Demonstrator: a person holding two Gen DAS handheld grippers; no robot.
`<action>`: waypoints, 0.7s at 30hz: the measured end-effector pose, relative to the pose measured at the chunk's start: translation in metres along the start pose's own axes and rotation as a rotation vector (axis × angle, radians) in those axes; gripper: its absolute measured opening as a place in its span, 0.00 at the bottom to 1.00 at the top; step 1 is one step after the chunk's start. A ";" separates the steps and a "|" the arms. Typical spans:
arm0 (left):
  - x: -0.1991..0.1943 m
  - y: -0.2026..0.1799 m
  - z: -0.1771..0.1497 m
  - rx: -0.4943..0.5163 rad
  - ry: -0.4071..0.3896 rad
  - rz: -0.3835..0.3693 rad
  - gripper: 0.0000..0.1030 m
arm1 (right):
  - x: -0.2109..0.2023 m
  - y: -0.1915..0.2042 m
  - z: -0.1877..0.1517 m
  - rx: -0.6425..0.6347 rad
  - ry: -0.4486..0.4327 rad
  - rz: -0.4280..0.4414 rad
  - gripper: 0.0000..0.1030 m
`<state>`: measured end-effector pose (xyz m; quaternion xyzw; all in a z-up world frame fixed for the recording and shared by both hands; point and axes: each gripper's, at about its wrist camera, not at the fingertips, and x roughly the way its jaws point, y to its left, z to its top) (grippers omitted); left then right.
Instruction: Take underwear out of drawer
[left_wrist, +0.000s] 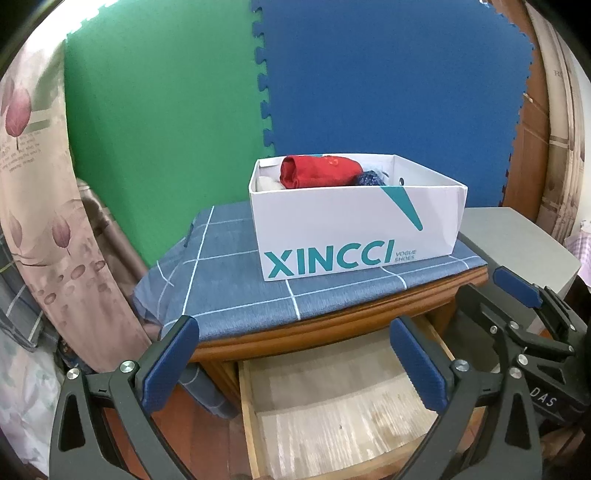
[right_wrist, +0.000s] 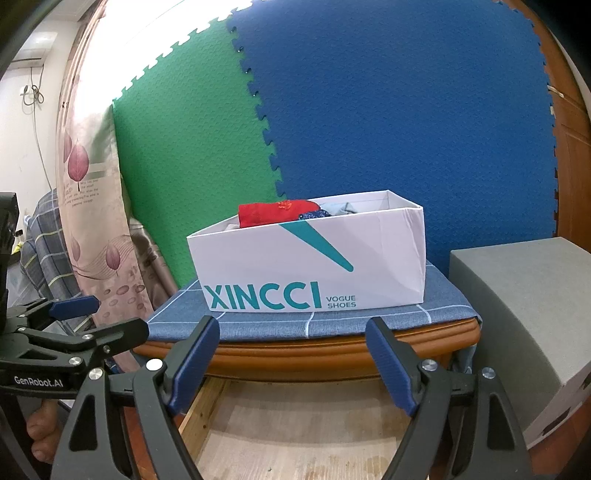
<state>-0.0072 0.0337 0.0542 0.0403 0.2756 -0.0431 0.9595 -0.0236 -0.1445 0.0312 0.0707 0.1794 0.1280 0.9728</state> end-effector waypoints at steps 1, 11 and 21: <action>0.000 0.000 0.000 0.000 0.001 -0.002 1.00 | 0.000 0.000 0.000 0.000 0.000 0.000 0.81; 0.000 -0.002 0.000 0.014 0.004 -0.005 1.00 | 0.000 0.000 -0.001 -0.001 0.003 0.000 0.81; 0.000 -0.001 0.001 0.008 0.004 -0.017 1.00 | 0.000 0.000 0.000 -0.001 0.002 0.000 0.81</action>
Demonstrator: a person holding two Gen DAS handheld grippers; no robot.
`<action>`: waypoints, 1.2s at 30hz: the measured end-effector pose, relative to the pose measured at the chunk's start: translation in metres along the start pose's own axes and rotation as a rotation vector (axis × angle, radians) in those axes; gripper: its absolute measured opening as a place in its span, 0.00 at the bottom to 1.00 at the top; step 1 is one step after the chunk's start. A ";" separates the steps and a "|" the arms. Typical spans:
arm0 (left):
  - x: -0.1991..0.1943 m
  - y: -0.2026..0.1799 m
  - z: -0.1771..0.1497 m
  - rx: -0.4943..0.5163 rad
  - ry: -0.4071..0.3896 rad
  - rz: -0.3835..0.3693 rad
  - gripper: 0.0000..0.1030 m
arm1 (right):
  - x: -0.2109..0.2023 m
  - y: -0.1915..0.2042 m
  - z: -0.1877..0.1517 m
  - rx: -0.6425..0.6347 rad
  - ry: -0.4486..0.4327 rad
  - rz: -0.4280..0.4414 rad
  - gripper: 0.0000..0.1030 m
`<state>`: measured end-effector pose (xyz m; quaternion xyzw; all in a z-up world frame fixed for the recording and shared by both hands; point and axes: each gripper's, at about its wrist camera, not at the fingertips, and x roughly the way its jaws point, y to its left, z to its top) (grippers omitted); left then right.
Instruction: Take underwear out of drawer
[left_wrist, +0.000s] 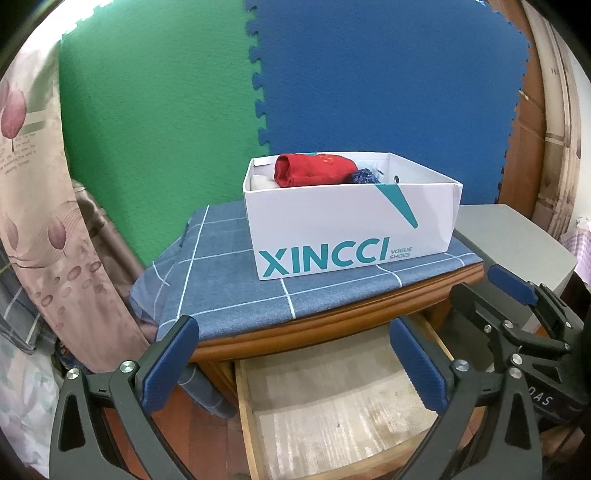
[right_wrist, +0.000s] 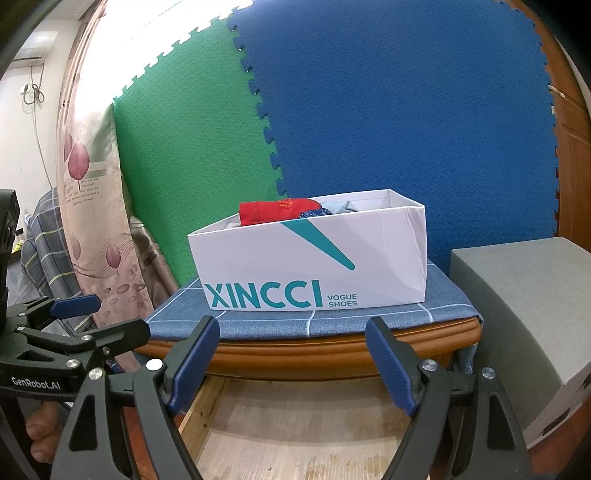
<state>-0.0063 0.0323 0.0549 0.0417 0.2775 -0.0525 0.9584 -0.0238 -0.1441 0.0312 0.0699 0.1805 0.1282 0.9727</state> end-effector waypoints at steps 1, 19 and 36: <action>0.000 0.000 0.000 -0.001 -0.002 -0.001 1.00 | 0.000 0.000 0.000 0.000 0.000 0.000 0.81; 0.000 -0.001 0.000 0.003 -0.001 0.013 1.00 | 0.000 0.001 -0.001 -0.001 0.001 0.002 0.81; 0.005 0.000 -0.003 0.001 0.018 0.019 1.00 | 0.000 0.002 -0.003 -0.004 0.004 0.004 0.81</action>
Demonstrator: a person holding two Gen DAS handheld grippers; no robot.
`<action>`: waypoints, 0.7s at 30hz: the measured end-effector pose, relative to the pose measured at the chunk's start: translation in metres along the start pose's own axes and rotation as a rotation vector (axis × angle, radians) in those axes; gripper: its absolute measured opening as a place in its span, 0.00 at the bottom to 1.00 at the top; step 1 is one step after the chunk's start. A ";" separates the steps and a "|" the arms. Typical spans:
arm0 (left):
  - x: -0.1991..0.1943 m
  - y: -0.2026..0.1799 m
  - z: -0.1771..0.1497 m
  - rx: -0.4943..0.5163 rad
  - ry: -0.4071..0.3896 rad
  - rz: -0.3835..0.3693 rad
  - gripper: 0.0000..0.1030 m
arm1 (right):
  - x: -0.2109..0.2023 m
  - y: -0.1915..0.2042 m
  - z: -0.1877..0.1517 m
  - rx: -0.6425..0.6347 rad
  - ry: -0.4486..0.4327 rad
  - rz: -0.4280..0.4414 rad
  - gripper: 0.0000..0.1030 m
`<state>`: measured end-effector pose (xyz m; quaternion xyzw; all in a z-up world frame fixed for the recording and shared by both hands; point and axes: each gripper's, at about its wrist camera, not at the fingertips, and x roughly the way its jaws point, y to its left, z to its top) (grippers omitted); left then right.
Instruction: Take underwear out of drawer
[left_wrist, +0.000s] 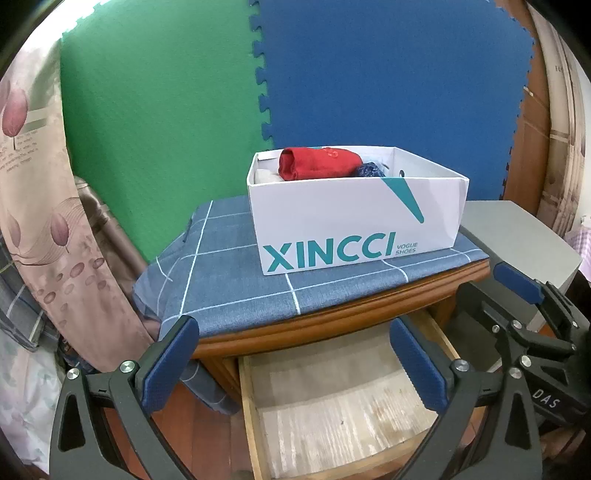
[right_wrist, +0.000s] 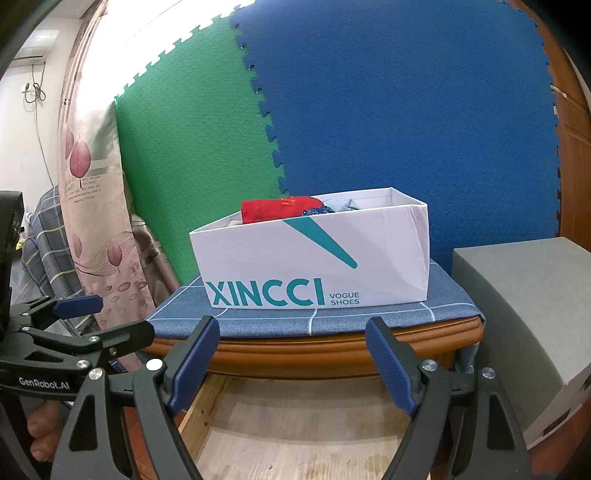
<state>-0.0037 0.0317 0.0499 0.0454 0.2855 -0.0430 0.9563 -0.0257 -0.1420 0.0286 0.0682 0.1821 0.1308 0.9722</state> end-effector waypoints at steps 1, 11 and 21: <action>0.000 0.000 0.000 -0.001 0.000 0.000 1.00 | 0.000 0.000 0.000 0.000 0.000 0.000 0.81; 0.001 0.001 -0.001 -0.009 0.010 -0.003 1.00 | 0.000 0.000 0.000 0.000 0.001 0.000 0.81; 0.004 0.002 -0.001 -0.015 0.017 -0.004 1.00 | 0.000 0.000 0.001 0.000 0.001 0.000 0.81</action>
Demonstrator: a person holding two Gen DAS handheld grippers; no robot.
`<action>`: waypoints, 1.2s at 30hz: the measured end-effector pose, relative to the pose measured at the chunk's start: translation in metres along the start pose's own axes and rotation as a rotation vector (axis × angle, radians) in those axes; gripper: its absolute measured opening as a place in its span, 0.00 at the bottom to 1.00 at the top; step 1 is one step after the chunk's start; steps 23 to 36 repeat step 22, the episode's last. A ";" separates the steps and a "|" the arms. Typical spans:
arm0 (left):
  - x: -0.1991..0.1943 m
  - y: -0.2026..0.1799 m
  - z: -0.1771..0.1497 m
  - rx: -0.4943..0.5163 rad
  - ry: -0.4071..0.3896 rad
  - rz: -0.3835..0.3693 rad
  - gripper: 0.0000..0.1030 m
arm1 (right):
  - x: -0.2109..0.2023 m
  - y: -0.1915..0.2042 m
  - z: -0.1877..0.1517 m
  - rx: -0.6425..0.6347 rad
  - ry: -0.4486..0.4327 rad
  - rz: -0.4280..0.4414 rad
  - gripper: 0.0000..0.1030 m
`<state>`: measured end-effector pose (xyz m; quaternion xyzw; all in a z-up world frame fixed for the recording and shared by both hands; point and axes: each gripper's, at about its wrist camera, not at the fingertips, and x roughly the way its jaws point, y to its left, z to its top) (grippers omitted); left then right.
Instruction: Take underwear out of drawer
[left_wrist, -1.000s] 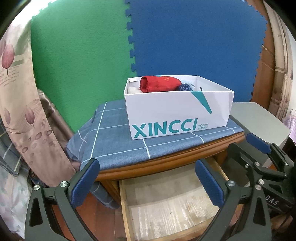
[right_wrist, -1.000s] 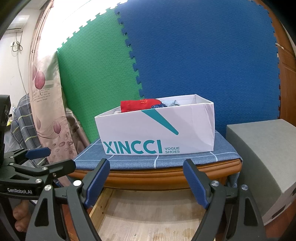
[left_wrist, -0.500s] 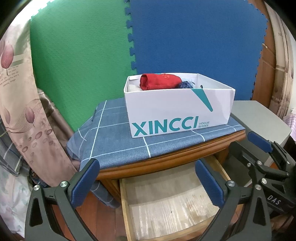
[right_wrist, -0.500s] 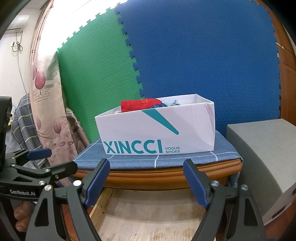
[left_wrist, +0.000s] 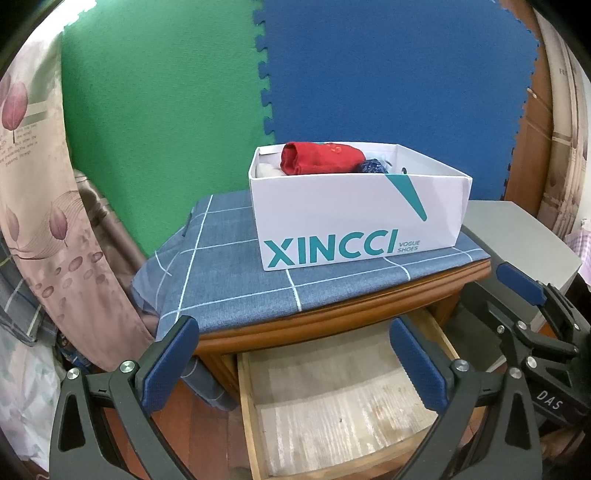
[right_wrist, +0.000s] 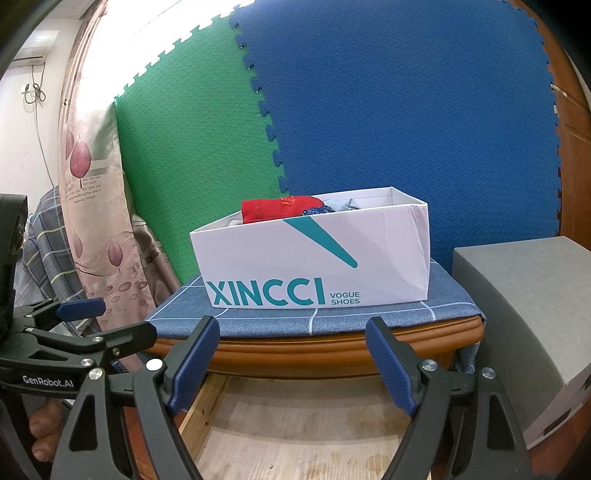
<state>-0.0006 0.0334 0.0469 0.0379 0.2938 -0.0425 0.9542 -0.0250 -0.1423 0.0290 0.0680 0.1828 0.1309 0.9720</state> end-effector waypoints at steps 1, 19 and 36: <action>0.000 0.000 0.000 0.001 0.000 0.003 1.00 | 0.000 0.000 -0.001 0.000 0.001 0.000 0.81; -0.005 0.005 -0.007 -0.051 -0.078 0.004 1.00 | -0.012 -0.005 0.001 -0.002 -0.009 -0.006 0.81; -0.008 0.002 -0.007 -0.043 -0.074 0.033 1.00 | -0.018 -0.015 0.005 0.011 -0.015 -0.022 0.81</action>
